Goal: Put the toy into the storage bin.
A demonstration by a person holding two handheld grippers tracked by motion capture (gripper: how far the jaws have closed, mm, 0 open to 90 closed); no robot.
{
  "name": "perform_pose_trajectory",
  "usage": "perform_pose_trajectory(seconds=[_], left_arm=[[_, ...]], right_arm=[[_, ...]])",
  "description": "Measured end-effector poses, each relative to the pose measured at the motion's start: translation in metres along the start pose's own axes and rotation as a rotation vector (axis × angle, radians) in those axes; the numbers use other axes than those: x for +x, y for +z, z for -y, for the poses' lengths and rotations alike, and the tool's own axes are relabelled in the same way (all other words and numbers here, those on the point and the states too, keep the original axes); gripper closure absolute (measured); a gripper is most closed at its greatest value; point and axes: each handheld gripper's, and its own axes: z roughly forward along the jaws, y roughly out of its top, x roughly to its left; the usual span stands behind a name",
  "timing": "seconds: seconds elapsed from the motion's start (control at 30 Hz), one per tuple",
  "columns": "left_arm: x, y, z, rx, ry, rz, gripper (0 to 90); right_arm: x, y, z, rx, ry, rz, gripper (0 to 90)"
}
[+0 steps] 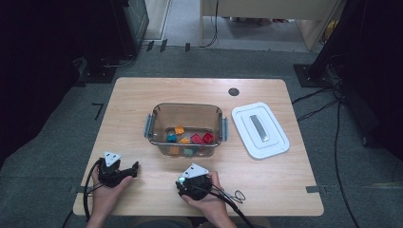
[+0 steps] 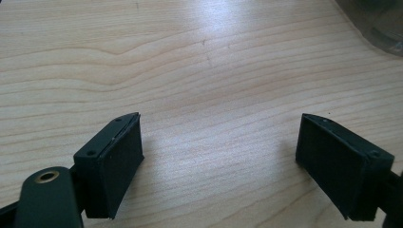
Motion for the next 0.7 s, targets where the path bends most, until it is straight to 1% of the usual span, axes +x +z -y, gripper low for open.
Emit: perform_pose_trajectory(seconds=[0.03, 0.07, 0.1, 0.23, 0.3, 0.47, 0.7], left_arm=[[0.0, 0.0, 0.0, 0.0, 0.0, 0.0, 15.7], [0.0, 0.0, 0.0, 0.0, 0.0, 0.0, 15.7], [0.0, 0.0, 0.0, 0.0, 0.0, 0.0, 15.6], [0.0, 0.0, 0.0, 0.0, -0.001, 0.001, 15.7], [0.0, 0.0, 0.0, 0.0, -0.001, 0.0, 15.7], [0.0, 0.0, 0.0, 0.0, 0.0, 0.0, 15.7], [0.0, 0.0, 0.0, 0.0, 0.0, 0.0, 15.7]], right_arm=[[0.0, 0.0, 0.0, -0.002, -0.011, 0.018, 53.8], [0.0, 0.0, 0.0, -0.004, -0.014, 0.025, 58.1], [-0.001, -0.001, 0.0, -0.004, -0.011, 0.021, 59.4], [-0.006, -0.003, 0.0, 0.004, -0.026, 0.007, 59.9], [-0.01, -0.007, -0.001, -0.001, -0.023, 0.003, 60.0], [-0.03, -0.021, -0.001, -0.024, 0.015, 0.007, 60.1], [-0.065, -0.046, 0.003, -0.032, 0.046, 0.034, 60.1]])
